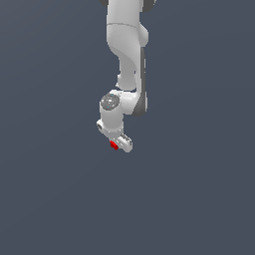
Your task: Pick up the red cube and move it to a goal position.
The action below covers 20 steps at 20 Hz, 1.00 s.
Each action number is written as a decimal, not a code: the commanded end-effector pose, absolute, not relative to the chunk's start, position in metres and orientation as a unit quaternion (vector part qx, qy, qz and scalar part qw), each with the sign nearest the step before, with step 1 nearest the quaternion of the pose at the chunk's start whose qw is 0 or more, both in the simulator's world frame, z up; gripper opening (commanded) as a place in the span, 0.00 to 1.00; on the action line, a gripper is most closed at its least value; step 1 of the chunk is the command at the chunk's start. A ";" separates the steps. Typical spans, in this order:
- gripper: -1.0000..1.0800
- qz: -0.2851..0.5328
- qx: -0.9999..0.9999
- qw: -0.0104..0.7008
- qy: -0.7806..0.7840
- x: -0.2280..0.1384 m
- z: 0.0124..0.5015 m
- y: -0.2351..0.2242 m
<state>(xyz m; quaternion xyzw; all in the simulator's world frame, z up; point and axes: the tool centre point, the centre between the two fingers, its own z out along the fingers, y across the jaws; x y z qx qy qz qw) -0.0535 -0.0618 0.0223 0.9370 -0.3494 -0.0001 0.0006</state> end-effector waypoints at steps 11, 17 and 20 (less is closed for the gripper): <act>0.00 0.000 0.937 0.001 -0.350 -0.025 0.076 -0.049; 0.00 0.001 0.937 0.001 -0.350 0.001 0.126 -0.038; 0.00 0.001 0.937 0.002 -0.350 0.016 0.153 -0.031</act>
